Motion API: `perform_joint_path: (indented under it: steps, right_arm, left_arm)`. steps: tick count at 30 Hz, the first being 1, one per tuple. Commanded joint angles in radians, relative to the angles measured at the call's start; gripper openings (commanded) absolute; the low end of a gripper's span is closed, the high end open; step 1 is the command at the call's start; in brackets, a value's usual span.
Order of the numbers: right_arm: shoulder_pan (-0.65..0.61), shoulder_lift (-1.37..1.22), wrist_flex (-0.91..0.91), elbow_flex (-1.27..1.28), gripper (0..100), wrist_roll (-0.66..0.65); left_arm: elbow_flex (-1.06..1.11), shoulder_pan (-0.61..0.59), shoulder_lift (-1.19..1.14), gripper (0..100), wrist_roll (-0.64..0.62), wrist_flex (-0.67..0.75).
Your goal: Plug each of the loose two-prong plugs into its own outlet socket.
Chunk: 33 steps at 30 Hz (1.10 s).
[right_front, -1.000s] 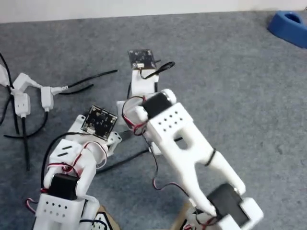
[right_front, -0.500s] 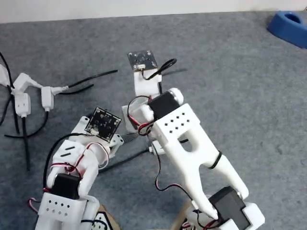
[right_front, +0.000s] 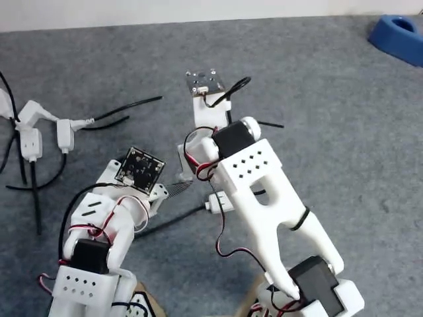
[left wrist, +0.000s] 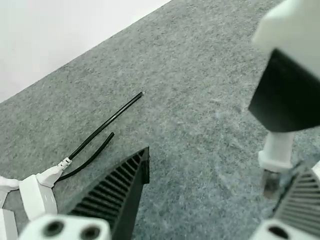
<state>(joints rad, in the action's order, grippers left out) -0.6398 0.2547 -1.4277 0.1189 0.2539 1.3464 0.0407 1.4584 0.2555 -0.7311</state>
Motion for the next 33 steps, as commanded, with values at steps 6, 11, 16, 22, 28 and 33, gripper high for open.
perform_joint_path:
  steps: [6,11,16,22,28,33]
  right_arm:
    - [-0.013,0.033,-0.087,-0.127,0.6,0.017]
    - [-0.05,0.03,-0.044,-0.134,0.6,0.06]
    - [-0.05,0.031,-0.047,-0.14,0.6,0.063]
    - [-0.05,0.031,-0.064,-0.14,0.6,0.048]
    - [-0.042,0.031,-0.111,-0.091,0.6,-0.072]
    - [0.088,0.042,-0.01,0.093,0.7,-0.107]
  left_arm:
    - [-0.01,-0.056,0.004,39,0.006,0.026]
    - [-0.01,-0.027,0.004,39,0.006,0.026]
    - [-0.004,-0.027,0.004,39,0.006,0.028]
    - [0.01,-0.042,0.004,39,0.006,0.031]
    - [0.008,-0.206,0.005,39,0.003,0.106]
    - [0.019,-0.338,0.005,39,0.002,0.114]
